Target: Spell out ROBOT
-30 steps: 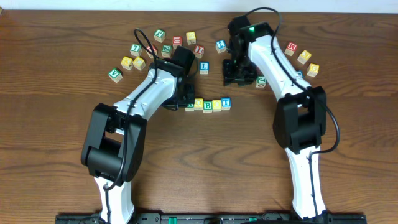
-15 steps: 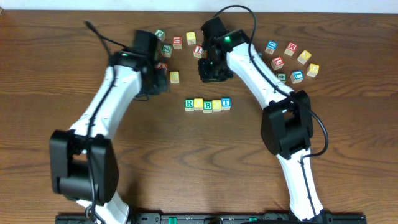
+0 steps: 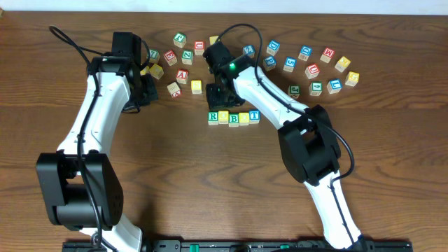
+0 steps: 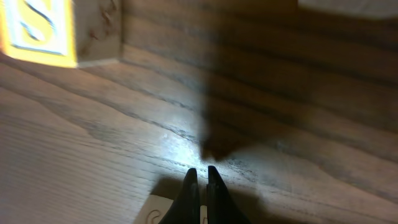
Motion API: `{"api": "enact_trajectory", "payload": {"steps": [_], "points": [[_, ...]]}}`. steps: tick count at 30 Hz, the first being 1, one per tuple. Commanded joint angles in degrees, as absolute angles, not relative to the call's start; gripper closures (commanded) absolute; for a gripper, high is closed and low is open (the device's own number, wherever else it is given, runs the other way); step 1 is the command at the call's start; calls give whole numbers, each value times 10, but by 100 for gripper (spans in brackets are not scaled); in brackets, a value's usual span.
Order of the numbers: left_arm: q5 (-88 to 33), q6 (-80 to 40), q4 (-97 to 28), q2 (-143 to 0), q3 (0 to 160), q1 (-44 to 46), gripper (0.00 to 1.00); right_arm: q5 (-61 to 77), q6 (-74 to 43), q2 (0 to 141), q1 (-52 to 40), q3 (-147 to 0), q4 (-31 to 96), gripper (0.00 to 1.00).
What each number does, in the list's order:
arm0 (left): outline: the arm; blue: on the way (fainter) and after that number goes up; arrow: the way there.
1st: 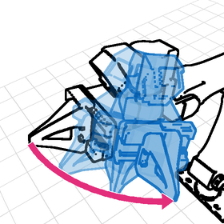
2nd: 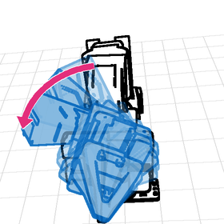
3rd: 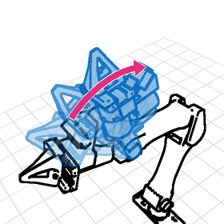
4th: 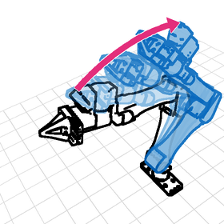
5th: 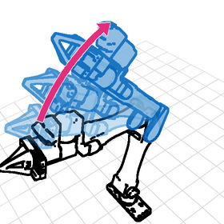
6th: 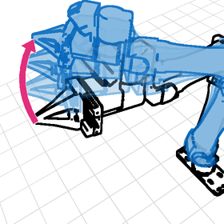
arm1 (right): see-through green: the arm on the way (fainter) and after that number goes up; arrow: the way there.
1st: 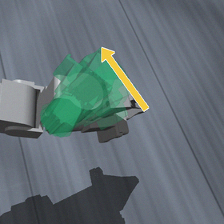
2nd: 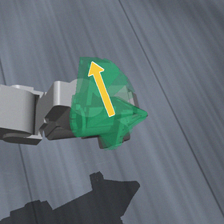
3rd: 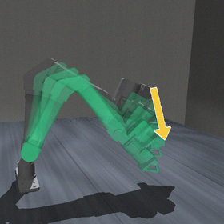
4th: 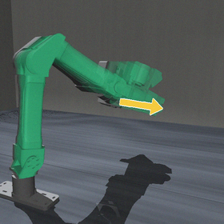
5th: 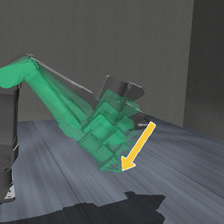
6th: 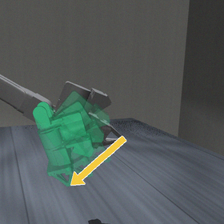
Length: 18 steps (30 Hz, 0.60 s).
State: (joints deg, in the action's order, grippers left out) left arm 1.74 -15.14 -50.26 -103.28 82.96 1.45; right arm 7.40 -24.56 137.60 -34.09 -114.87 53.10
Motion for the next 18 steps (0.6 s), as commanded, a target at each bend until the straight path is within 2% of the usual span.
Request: {"api": "enact_trajectory", "payload": {"steps": [1,18], "points": [[27,-146,-505,-1025,839,13,92,61,-257,1355,-342,-1134,528,99],[26,-147,-512,-1025,836,14,92,64,-258,1355,-346,-1134,558,99]]}}
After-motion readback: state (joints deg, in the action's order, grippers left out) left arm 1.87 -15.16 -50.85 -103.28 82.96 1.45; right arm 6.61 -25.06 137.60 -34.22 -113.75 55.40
